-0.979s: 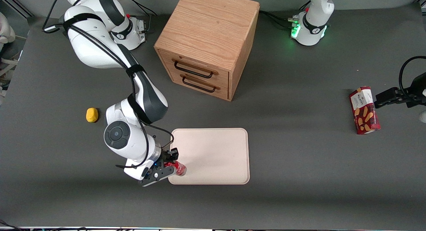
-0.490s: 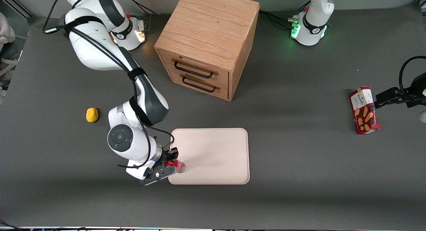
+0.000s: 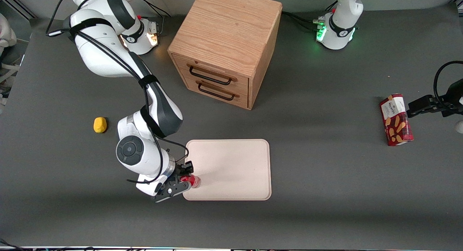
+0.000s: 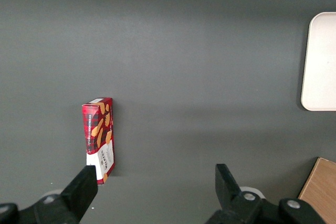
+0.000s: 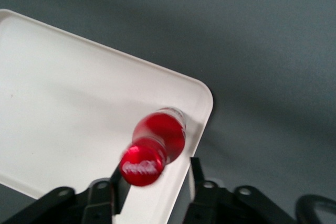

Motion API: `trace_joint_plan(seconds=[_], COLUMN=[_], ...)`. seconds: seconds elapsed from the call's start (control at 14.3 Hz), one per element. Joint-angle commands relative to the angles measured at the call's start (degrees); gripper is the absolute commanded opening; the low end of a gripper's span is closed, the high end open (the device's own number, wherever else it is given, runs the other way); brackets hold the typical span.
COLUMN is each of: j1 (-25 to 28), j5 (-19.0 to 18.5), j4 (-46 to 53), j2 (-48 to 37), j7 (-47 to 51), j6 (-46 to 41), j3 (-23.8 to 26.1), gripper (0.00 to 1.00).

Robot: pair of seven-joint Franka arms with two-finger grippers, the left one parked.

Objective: Place coke bottle on tray
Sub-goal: 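Lower the bottle onto the tray edge and open the right gripper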

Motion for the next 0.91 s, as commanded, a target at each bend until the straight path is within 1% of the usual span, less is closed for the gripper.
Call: trace_joint_plan(seconds=[0.0, 0.35, 0.49, 0.7, 0.77, 0.84], j1=[-0.11, -0.47, -0.73, -1.34, -1.52, -1.61], j5=[-1.12, -0.77, -0.42, -0.33, 0.28, 2.81], j4=[-2.07, -2.07, -2.51, -8.73, -12.14, -16.70], j2=[-1.04, -2.70, -4.80, -12.00, -15.42, -19.80], j7=[1.26, 1.44, 1.70, 4.08, 4.16, 4.25], j6=[2.07, 1.99, 0.94, -0.12, -0.38, -0.56], j3=[-0.01, -0.28, -0.45, -0.80, -2.63, -4.82], gripper=[1.00, 1.00, 1.00, 1.00, 1.00, 1.00])
